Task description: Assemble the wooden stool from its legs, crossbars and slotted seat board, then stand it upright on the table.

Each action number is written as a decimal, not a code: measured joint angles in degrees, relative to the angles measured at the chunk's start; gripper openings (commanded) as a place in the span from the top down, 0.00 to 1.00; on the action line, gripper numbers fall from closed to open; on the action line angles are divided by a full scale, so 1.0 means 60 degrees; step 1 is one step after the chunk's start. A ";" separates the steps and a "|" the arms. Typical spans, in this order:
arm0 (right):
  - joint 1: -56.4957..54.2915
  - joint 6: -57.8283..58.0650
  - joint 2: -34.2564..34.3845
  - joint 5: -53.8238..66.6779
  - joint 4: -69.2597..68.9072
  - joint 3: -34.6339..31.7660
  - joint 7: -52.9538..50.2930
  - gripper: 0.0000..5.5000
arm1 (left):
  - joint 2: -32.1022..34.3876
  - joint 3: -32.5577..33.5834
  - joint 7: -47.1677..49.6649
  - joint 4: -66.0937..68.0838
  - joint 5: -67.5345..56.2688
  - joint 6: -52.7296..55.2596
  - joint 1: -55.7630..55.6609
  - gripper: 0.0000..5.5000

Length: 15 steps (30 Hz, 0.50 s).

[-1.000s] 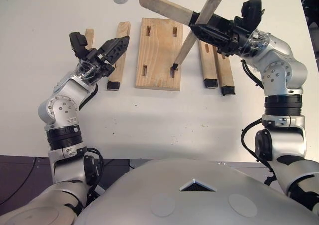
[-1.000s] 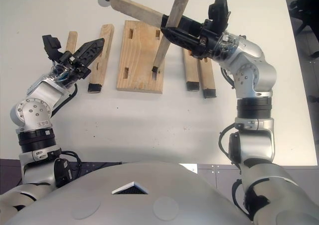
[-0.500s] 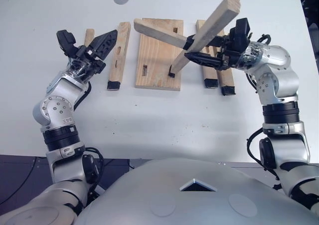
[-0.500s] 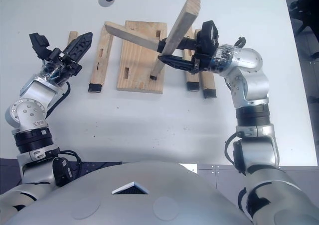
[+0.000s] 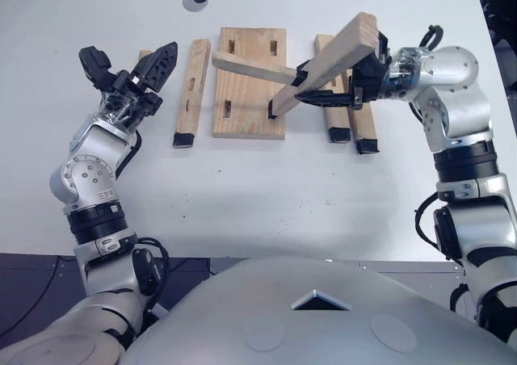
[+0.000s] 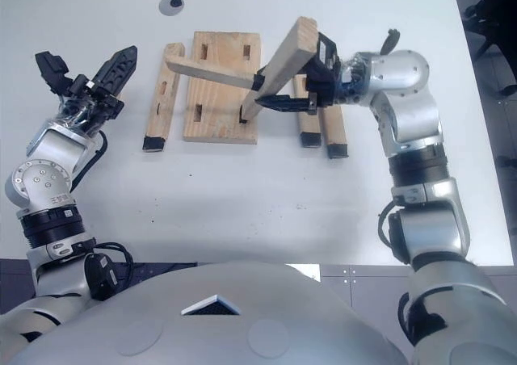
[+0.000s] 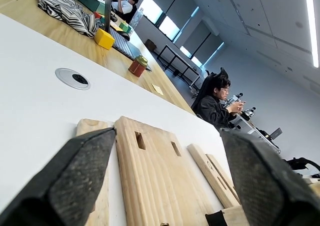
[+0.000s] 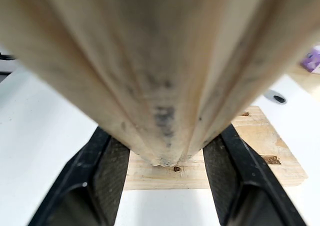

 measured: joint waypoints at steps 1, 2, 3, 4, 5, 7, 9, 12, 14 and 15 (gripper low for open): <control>-0.0226 0.0282 -0.0043 -0.0021 -0.0017 0.0123 0.0010 0.63 | -0.0075 -0.0002 0.0014 -0.0046 0.0000 -0.0016 0.0062 0.31; -0.0508 0.0725 -0.0116 -0.0029 -0.0053 0.0270 0.0010 0.63 | -0.0170 -0.0002 0.0079 -0.0155 0.0001 -0.0040 0.0161 0.31; -0.0851 0.1304 -0.0234 -0.0090 -0.0100 0.0542 0.0028 0.63 | -0.0315 0.0008 0.0184 -0.0287 0.0015 -0.0186 0.0327 0.31; -0.1049 0.1646 -0.0248 -0.0192 -0.0144 0.0667 0.0043 0.63 | -0.0421 0.0016 0.0208 -0.0343 0.0022 -0.0255 0.0448 0.31; -0.1320 0.2012 -0.0280 -0.0292 -0.0220 0.0884 0.0034 0.63 | -0.0545 0.0017 0.0291 -0.0377 0.0041 -0.0340 0.0593 0.31; -0.1525 0.2225 -0.0308 -0.0404 -0.0359 0.1122 -0.0001 0.63 | -0.0671 0.0025 0.0373 -0.0444 0.0045 -0.0468 0.0726 0.31; -0.1628 0.2217 -0.0313 -0.0573 -0.0508 0.1315 -0.0045 0.63 | -0.0816 0.0042 0.0410 -0.0461 0.0040 -0.0606 0.0780 0.31; -0.1628 0.2073 -0.0350 -0.0624 -0.0616 0.1511 -0.0203 0.63 | -0.0818 0.0120 0.0416 -0.0460 0.0035 -0.0641 0.0790 0.31; -0.1583 0.1867 -0.0350 -0.0637 -0.0577 0.1613 -0.0313 0.63 | -0.0817 0.0146 0.0415 -0.0458 0.0033 -0.0643 0.0790 0.31; -0.1554 0.1788 -0.0340 -0.0636 -0.0557 0.1614 -0.0339 0.63 | -0.0816 0.0178 0.0415 -0.0449 0.0034 -0.0644 0.0788 0.31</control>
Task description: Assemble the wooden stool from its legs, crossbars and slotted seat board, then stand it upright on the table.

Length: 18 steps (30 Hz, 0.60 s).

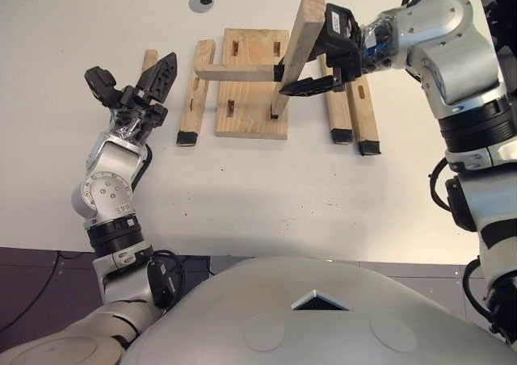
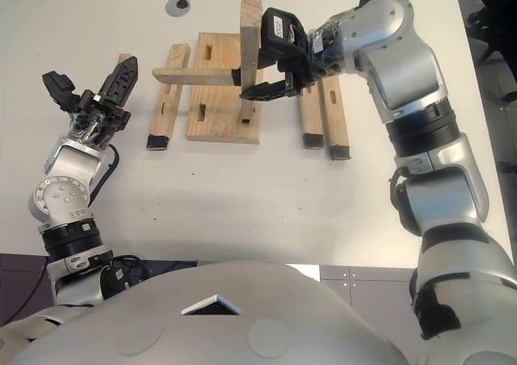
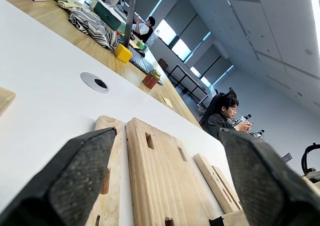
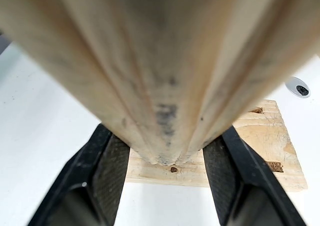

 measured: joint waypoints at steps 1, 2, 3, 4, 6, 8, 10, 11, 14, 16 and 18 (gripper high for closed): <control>0.0037 -0.0048 0.0022 0.0008 0.0000 0.0000 -0.0056 0.63 | 0.0000 0.0006 0.0000 0.0009 0.0000 0.0000 0.0000 0.31; 0.0075 -0.0112 0.0039 0.0025 -0.0001 -0.0001 -0.0072 0.63 | 0.0000 0.0008 0.0000 0.0017 0.0000 0.0000 -0.0003 0.31; 0.0138 -0.0182 0.0043 0.0050 -0.0026 -0.0001 -0.0090 0.63 | 0.0001 0.0008 0.0000 0.0028 0.0000 0.0000 -0.0006 0.31; 0.0182 -0.0205 0.0040 0.0083 -0.0048 -0.0001 -0.0115 0.63 | 0.0001 0.0010 -0.0001 0.0035 0.0000 0.0000 -0.0007 0.31; 0.0254 -0.0205 0.0047 0.0212 -0.0022 -0.0008 -0.0198 0.63 | 0.0001 0.0017 -0.0001 0.0039 0.0000 0.0000 -0.0007 0.31; 0.0338 -0.0204 0.0063 0.0406 0.0199 -0.0025 -0.0288 0.63 | 0.0001 0.0021 0.0000 0.0040 0.0000 0.0001 -0.0007 0.31; 0.0374 -0.0233 0.0068 0.0483 0.0307 -0.0038 -0.0289 0.63 | 0.0002 0.0024 0.0000 0.0040 0.0000 0.0003 -0.0007 0.31; 0.0376 -0.0289 0.0068 0.0485 0.0346 -0.0037 -0.0280 0.63 | 0.0004 0.0030 0.0000 0.0040 0.0000 0.0005 -0.0007 0.31; 0.0246 -0.0646 0.0120 0.0496 0.0826 -0.0019 -0.0067 0.63 | 0.0049 0.0060 0.0009 0.0052 -0.0001 0.0016 -0.0011 0.31; -0.0055 -0.0874 0.0176 0.0497 0.1349 0.0079 0.0139 0.63 | 0.0055 0.0081 0.0014 0.0094 -0.0001 0.0019 -0.0025 0.31; -0.0310 -0.1108 0.0186 0.0496 0.1637 0.0304 0.0209 0.63 | 0.0051 0.0085 0.0089 0.0095 -0.0001 0.0018 -0.0019 0.31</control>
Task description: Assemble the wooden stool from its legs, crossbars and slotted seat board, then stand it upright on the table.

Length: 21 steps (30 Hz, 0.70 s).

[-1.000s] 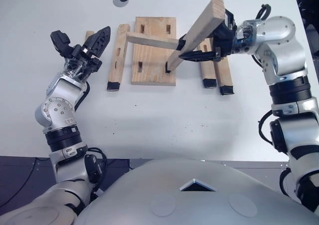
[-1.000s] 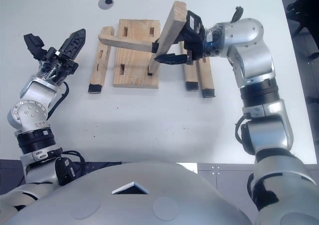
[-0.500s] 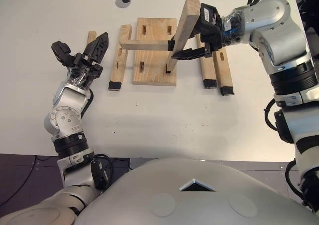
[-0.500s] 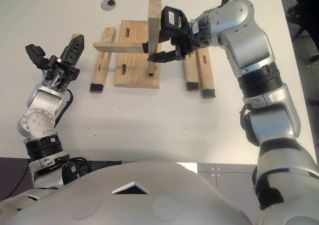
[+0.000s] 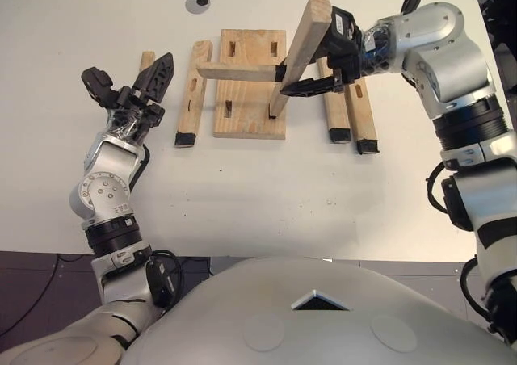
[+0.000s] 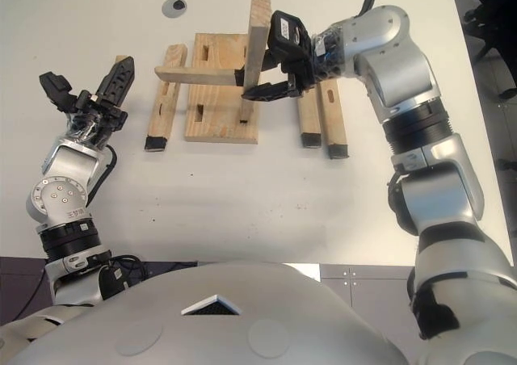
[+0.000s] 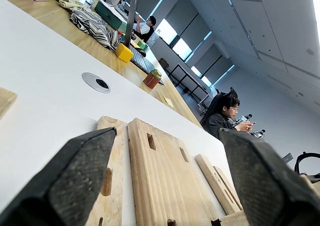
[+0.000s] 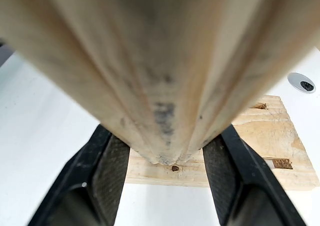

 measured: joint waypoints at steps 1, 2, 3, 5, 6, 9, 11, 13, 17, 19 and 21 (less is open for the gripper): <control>-0.0088 -0.0068 -0.0001 0.0000 0.0093 0.0081 0.0079 0.63 | -0.0003 0.0000 0.0018 0.0000 -0.0001 0.0000 0.0005 0.31; -0.0136 -0.0072 -0.0002 0.0000 0.0137 0.0125 0.0116 0.63 | -0.0008 0.0000 0.0036 -0.0001 -0.0001 -0.0001 0.0016 0.31; -0.0177 -0.0073 -0.0002 0.0000 0.0176 0.0160 0.0126 0.63 | -0.0014 0.0000 0.0050 -0.0003 -0.0001 -0.0001 0.0024 0.31; -0.0181 -0.0078 -0.0007 0.0007 0.0174 0.0178 0.0127 0.63 | -0.0028 0.0001 0.0081 -0.0022 -0.0005 -0.0001 0.0050 0.31; -0.0176 -0.0087 -0.0025 0.0009 0.0137 0.0196 0.0126 0.63 | -0.0028 0.0002 0.0089 -0.0048 -0.0009 -0.0001 0.0080 0.31; -0.0083 -0.0107 -0.0078 0.0010 -0.0045 0.0219 0.0075 0.63 | -0.0028 0.0007 0.0104 -0.0188 -0.0050 0.0002 0.0312 0.31; 0.0025 -0.0146 -0.0116 0.0014 -0.0199 0.0218 -0.0021 0.63 | -0.0028 0.0008 0.0114 -0.0192 -0.0093 0.0025 0.0432 0.31; 0.0159 -0.0146 -0.0154 0.0027 -0.0416 0.0217 -0.0130 0.63 | -0.0022 0.0012 0.0124 -0.0202 -0.0121 0.0103 0.0490 0.31; 0.0551 -0.0146 -0.0175 0.0174 -0.0936 0.0217 -0.0584 0.63 | 0.0075 0.0015 0.0124 -0.0203 -0.0135 0.0458 0.0498 0.31; 0.0681 -0.0148 -0.0156 0.0238 -0.1065 0.0217 -0.0765 0.63 | 0.0213 0.0012 0.0122 -0.0201 -0.0138 0.0626 0.0487 0.31; 0.0780 -0.0164 -0.0135 0.0352 -0.1100 0.0216 -0.0914 0.63 | 0.0425 0.0013 0.0120 -0.0201 -0.0139 0.0807 0.0430 0.31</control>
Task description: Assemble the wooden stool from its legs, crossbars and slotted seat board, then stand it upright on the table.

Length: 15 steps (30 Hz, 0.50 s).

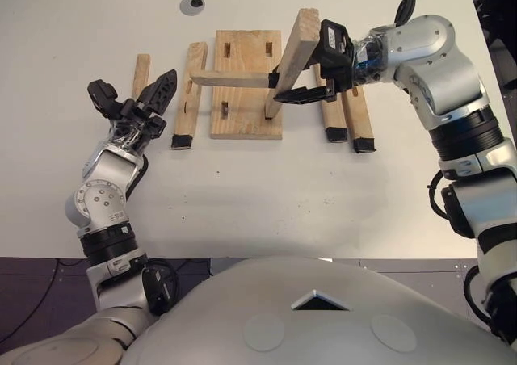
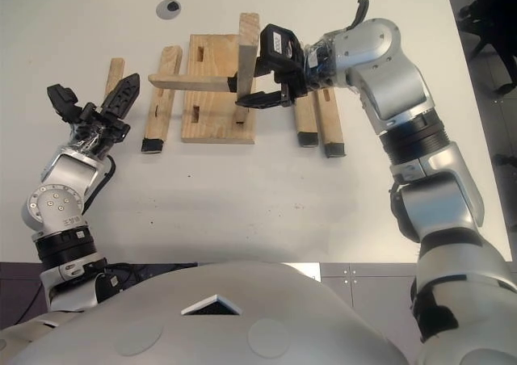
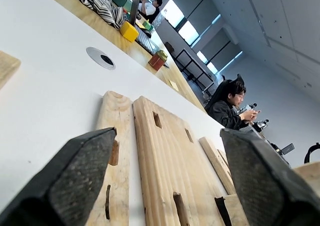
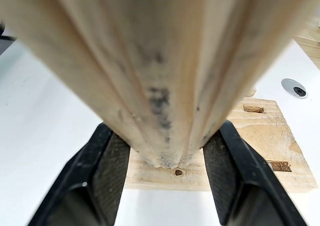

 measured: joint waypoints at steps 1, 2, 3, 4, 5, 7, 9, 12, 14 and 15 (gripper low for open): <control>0.0001 0.0001 0.0003 0.0011 0.0004 0.0000 0.0000 0.63 | 0.0085 -0.0005 0.0000 0.0004 0.0000 0.0120 -0.0052 0.31; 0.0000 0.0002 0.0005 0.0020 0.0024 0.0000 0.0006 0.63 | 0.0176 -0.0006 -0.0001 0.0011 0.0001 0.0193 -0.0094 0.31; -0.0005 0.0004 0.0006 0.0068 0.0087 0.0000 0.0025 0.63 | 0.0261 -0.0006 -0.0001 0.0015 0.0001 0.0258 -0.0160 0.31; -0.0024 0.0004 0.0005 0.0190 0.0222 0.0000 0.0051 0.63 | 0.0295 -0.0006 0.0000 0.0022 0.0002 0.0272 -0.0237 0.31; -0.0069 0.0004 0.0012 0.0233 0.0512 0.0001 0.0167 0.63 | 0.0298 -0.0005 0.0002 0.0024 0.0003 0.0274 -0.0310 0.31; -0.0286 0.0002 0.0046 0.0293 0.0957 0.0001 0.0423 0.63 | 0.0298 -0.0006 0.0002 0.0022 0.0001 0.0276 -0.0368 0.31; -0.0532 0.0001 0.0087 0.0320 0.1403 0.0001 0.0649 0.63 | 0.0298 -0.0005 0.0002 0.0022 0.0002 0.0280 -0.0366 0.31; -0.0875 0.0001 0.0125 0.0385 0.2094 0.0001 0.0977 0.63 | 0.0300 -0.0007 0.0002 0.0028 0.0003 0.0292 -0.0369 0.31; -0.1031 0.0001 0.0205 0.0390 0.2417 0.0001 0.1081 0.63 | 0.0303 -0.0007 0.0002 0.0046 0.0004 0.0316 -0.0389 0.31; -0.1073 0.0001 0.0262 0.0390 0.2497 0.0000 0.1124 0.63 | 0.0306 -0.0008 0.0002 0.0049 0.0005 0.0329 -0.0417 0.31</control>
